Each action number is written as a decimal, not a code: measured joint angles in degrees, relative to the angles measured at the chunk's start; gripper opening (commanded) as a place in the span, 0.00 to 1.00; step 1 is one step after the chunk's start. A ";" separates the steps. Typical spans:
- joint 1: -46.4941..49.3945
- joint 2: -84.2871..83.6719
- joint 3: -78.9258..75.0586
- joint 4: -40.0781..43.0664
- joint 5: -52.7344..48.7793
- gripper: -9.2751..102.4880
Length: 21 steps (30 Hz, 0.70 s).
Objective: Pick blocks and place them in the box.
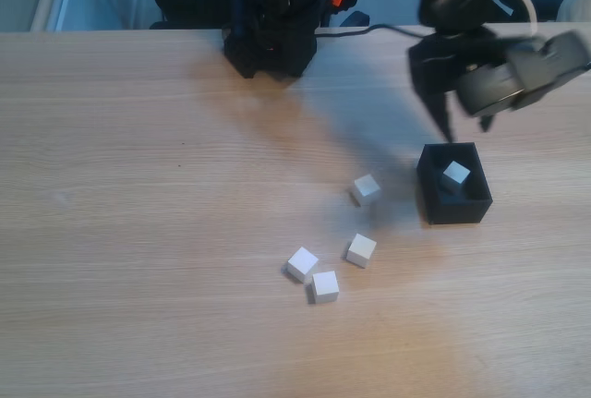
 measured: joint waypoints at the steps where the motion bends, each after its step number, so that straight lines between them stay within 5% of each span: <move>1: 1.14 1.41 1.67 1.14 0.00 0.23; 13: 9.93 21.09 24.35 5.98 -13.89 0.23; 21: 10.81 23.03 30.50 -0.18 -19.25 0.23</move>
